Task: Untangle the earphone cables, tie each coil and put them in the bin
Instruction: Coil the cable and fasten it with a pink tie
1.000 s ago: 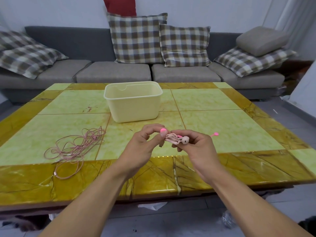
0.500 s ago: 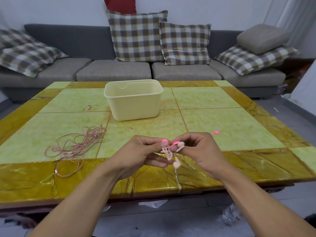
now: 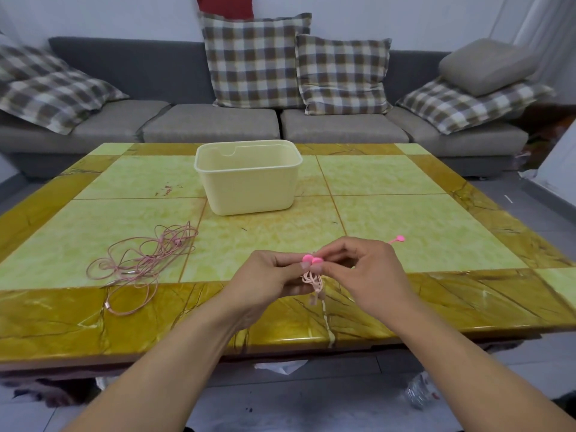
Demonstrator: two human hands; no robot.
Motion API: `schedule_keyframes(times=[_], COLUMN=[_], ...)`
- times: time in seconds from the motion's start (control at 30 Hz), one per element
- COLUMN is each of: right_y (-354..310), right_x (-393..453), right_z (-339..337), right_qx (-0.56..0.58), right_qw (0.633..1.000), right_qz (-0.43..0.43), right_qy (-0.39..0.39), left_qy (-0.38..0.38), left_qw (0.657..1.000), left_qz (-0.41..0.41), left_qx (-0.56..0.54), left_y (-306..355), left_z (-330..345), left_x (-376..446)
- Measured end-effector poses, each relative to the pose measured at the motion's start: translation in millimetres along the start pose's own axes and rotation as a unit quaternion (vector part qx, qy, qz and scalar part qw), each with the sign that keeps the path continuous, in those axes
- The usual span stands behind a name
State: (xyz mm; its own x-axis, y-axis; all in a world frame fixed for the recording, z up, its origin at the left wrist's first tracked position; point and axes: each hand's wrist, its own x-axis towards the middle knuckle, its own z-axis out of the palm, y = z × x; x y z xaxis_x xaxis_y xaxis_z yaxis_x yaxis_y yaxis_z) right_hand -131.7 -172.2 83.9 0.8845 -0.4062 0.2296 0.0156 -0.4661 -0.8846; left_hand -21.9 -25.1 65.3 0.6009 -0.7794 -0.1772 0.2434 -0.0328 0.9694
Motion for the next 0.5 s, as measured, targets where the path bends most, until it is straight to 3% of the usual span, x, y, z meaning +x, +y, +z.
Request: schedule_keyframes(times=[0.23, 0.5], right_y=[5.6, 8.3], right_x=[2.9, 3.2], right_z=[-2.0, -0.5], right_qx=[0.002, 0.019], right_qw=[1.0, 0.999], right_qz=[0.014, 0.019], right_qy=[0.013, 0.04], left_qy=[0.019, 0.07], left_qw=[1.0, 0.993], left_qz=[0.018, -0.017], left_qx=[0.003, -0.093], left_y=[-0.3, -1.7], left_z=[6.6, 9.7], left_x=[-0.2, 2.7])
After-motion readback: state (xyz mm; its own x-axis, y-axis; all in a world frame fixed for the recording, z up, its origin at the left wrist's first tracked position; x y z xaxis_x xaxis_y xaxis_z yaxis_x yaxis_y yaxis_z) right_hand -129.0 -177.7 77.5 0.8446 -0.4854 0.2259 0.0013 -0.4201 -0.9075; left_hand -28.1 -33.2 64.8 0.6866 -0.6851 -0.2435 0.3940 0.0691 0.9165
